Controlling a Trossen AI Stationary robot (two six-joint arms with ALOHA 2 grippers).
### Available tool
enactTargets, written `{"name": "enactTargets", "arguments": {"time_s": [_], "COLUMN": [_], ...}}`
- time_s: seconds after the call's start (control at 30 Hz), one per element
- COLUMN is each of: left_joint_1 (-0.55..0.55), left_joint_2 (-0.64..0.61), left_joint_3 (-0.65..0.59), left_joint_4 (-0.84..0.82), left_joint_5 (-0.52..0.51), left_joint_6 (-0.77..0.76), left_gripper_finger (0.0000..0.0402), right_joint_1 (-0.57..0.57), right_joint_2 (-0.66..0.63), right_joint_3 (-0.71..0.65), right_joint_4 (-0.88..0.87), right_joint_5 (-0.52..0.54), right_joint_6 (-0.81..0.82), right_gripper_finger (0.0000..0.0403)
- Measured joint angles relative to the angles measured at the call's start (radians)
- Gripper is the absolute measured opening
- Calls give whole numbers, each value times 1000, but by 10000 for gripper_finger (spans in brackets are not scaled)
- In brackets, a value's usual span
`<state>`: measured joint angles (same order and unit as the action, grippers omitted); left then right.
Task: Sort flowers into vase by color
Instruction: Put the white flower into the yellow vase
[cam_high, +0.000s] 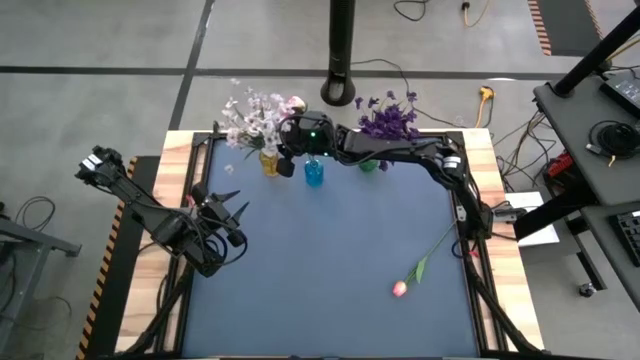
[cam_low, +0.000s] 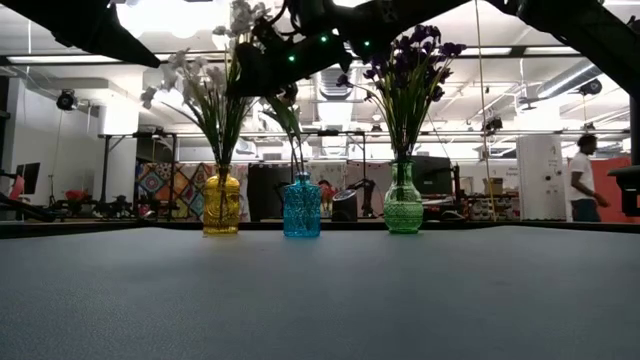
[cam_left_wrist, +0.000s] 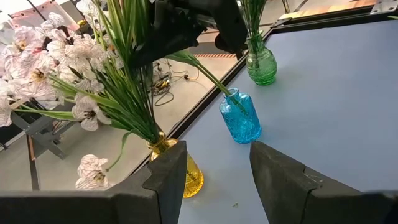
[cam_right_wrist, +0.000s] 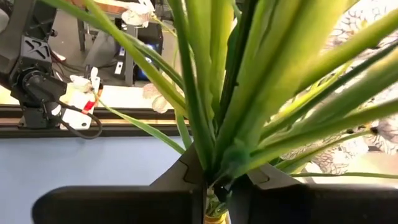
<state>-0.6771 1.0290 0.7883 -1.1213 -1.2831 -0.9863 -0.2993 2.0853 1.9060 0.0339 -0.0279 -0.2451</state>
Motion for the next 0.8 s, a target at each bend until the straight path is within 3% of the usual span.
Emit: {"name": "enactTargets", "arguments": {"time_s": [0.8], "left_joint_1": [0], "left_joint_2": [0], "left_joint_3": [0], "left_joint_4": [3], "left_joint_5": [0], "left_joint_6": [-3], "left_gripper_finger": [160], "right_joint_1": [0], "right_joint_2": [65], "right_joint_3": [0], "right_joint_4": [32], "right_joint_5": [0], "right_joint_6": [-1], "right_gripper_finger": [28]}}
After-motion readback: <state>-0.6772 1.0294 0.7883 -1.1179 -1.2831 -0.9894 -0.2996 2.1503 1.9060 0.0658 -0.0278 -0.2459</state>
